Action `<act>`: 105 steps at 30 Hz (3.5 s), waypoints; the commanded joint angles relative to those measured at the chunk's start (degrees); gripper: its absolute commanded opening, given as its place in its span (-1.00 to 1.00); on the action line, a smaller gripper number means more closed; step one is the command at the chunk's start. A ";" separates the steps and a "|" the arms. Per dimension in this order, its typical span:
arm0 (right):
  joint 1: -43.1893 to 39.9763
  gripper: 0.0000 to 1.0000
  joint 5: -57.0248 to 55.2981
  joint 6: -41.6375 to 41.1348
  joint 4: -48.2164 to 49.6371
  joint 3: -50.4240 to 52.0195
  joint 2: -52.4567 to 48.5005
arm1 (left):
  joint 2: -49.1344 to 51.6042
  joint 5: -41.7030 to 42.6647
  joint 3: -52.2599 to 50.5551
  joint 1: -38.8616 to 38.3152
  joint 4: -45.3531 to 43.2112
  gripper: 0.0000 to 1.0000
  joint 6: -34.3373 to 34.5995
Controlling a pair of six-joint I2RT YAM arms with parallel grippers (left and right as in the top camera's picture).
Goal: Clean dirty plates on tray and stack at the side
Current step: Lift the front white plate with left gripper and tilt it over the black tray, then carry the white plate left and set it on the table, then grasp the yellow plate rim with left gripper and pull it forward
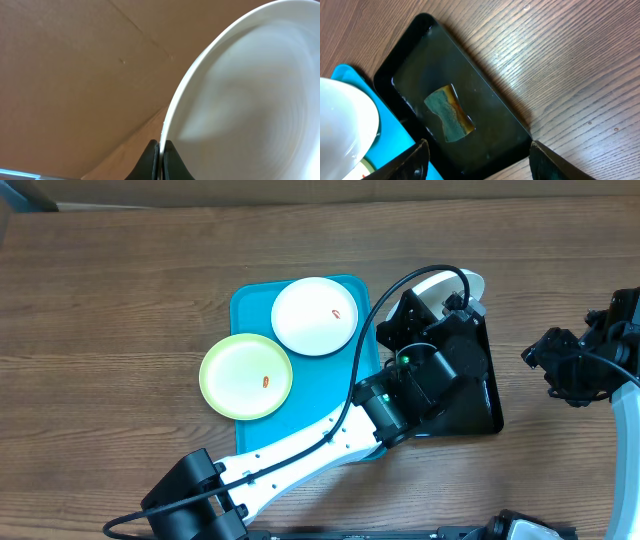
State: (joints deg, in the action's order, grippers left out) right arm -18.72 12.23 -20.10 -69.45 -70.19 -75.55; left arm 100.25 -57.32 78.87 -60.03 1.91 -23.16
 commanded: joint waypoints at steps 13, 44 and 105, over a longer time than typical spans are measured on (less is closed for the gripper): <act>-0.26 0.32 0.33 0.17 0.33 -0.66 0.15 | -1.86 7.56 2.08 4.09 25.55 -0.92 38.40; -0.26 0.35 0.33 0.20 0.39 -0.66 0.15 | -17.86 53.96 -12.85 81.92 52.57 -0.91 54.51; 15.34 0.46 5.42 9.42 -0.98 -0.66 0.15 | -5.38 46.58 -18.62 61.51 43.06 0.18 33.44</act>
State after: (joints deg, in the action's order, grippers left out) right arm -3.66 17.74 -10.55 -70.54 -70.17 -75.55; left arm 93.76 -9.30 60.71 0.86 45.43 9.28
